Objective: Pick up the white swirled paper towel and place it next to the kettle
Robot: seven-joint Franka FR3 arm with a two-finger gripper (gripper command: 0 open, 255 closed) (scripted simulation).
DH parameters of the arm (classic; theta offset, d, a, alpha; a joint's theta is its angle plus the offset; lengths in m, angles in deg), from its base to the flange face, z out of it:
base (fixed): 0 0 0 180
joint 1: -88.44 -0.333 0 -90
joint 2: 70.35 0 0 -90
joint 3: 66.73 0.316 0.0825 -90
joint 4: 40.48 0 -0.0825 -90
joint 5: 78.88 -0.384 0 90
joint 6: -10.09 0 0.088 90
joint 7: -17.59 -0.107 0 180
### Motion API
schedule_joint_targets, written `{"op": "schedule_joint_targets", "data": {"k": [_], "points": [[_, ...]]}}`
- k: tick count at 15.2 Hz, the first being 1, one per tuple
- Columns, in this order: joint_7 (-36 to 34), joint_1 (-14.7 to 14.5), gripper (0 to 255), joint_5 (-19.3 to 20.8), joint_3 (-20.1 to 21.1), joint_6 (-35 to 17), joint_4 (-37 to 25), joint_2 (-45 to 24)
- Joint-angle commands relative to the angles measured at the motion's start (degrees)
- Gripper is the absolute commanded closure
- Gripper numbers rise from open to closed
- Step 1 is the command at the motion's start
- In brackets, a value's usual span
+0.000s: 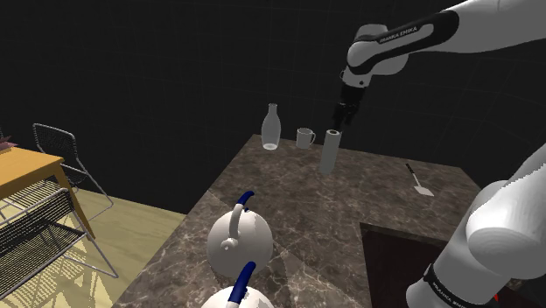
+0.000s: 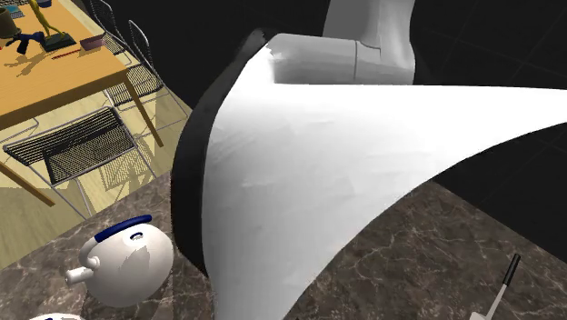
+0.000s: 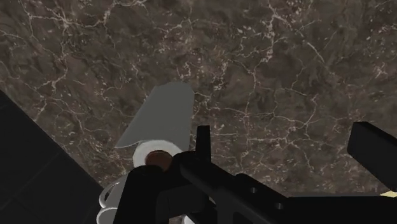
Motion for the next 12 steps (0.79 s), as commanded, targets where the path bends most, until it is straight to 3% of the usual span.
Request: {"op": "schedule_joint_targets", "data": {"k": [1,10,12], "points": [[3.29,0.13,0,-0.97,-1.27,-1.74,-2.69,-4.52],[16.29,3.38,0,-7.62,-3.24,-5.19,-18.31,-24.37],[16.51,3.56,0,-7.96,-3.07,-6.5,-17.62,-25.05]]}}
